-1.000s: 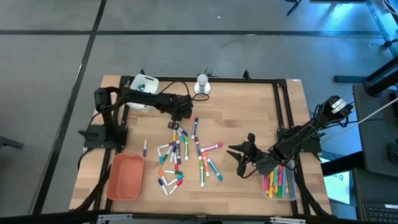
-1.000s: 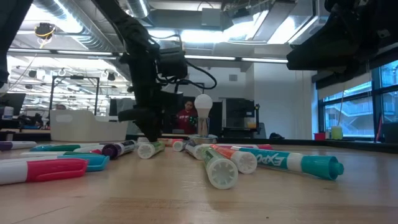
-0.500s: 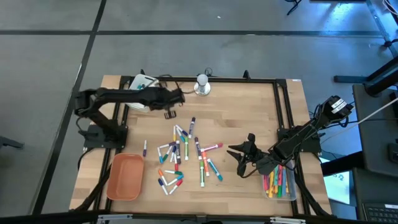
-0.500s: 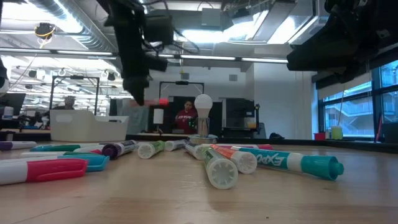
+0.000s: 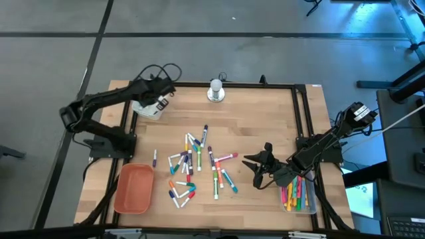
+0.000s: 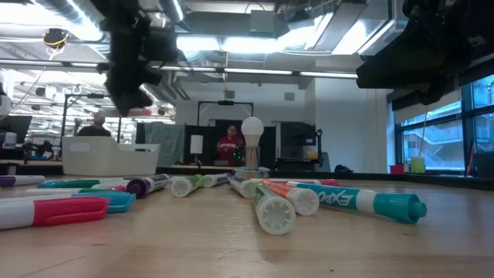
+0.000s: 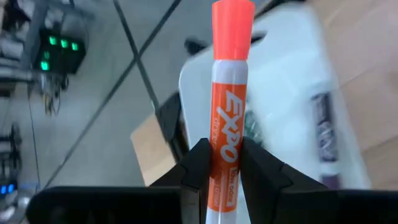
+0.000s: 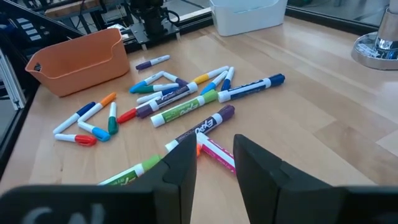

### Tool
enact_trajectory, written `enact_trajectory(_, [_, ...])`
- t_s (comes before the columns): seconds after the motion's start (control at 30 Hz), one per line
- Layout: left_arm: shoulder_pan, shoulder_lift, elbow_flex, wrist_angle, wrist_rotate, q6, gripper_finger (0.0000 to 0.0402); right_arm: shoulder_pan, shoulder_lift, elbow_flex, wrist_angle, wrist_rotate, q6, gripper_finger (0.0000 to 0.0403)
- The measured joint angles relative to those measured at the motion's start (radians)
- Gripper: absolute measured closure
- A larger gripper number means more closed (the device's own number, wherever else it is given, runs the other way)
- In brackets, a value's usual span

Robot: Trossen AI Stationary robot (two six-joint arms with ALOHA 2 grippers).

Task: Pick & Place Markers
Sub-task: Put the orange marker pen into the white bin, then put the dark blue marker pen into the white bin

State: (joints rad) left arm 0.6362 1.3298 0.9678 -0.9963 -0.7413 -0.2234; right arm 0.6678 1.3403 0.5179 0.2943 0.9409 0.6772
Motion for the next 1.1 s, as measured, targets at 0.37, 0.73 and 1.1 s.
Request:
enact_trajectory(0.37, [0.110,-0.005,-0.163,0.033,0.058,0.000,0.0339,0.000,0.000,0.000,0.000,0.000,0.004,0.0296])
enact_trajectory(0.73, [0.113,-0.006,-0.193,0.082,0.091,0.016,0.0310,0.000,0.000,0.000,0.000,0.008,0.004,0.0296])
enact_trajectory(1.1, [0.112,-0.006,-0.193,0.107,0.062,0.027,0.0268,0.000,0.000,0.000,0.000,0.009,0.014,0.0296])
